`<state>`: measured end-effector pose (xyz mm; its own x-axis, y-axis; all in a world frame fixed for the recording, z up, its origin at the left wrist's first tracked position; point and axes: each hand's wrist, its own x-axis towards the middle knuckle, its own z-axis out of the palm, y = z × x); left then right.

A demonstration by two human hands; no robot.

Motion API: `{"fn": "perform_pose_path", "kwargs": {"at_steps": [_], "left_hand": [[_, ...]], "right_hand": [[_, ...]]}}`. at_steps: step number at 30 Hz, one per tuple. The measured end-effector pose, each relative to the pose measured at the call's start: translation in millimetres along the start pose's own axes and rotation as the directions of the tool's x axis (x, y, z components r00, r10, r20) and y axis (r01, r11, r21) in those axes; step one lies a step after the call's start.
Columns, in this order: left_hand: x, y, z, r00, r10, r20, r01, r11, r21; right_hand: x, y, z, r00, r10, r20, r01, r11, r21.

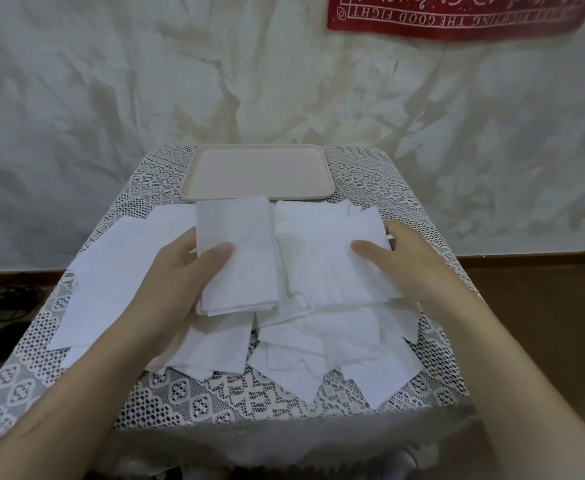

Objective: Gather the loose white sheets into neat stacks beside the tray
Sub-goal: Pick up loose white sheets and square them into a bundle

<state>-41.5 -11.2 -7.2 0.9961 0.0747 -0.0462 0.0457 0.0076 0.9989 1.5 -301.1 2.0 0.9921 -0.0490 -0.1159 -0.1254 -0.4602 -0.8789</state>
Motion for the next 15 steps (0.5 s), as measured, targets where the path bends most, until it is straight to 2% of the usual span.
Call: {"fn": "perform_pose_path", "kwargs": {"at_steps": [2, 5, 9, 13, 15], "left_hand": [[-1.8, 0.2, 1.1, 1.000, -0.004, -0.004, 0.004, 1.000, 0.001], [-4.3, -0.7, 3.2, 1.000, -0.019, -0.016, 0.019, 1.000, 0.005], [-3.2, 1.1, 3.7, 1.000, -0.017, -0.007, 0.017, 1.000, 0.001], [-2.1, 1.0, 0.7, 1.000, -0.014, -0.006, 0.013, 1.000, -0.018], [-1.2, 0.0, -0.1, 1.000, -0.013, -0.008, 0.013, 1.000, -0.019]], "right_hand": [[0.6, -0.3, -0.1, 0.997, 0.078, -0.028, -0.077, 0.996, 0.054], [-2.5, -0.9, -1.1, 0.989, 0.148, 0.018, -0.148, 0.966, 0.213], [-2.6, 3.6, -3.7, 0.997, 0.064, 0.039, -0.070, 0.977, 0.203], [-0.7, 0.8, -3.0, 0.994, -0.041, -0.104, 0.065, 0.969, 0.240], [-0.7, -3.2, -0.5, 0.993, -0.079, -0.091, 0.100, 0.962, 0.253]]}}
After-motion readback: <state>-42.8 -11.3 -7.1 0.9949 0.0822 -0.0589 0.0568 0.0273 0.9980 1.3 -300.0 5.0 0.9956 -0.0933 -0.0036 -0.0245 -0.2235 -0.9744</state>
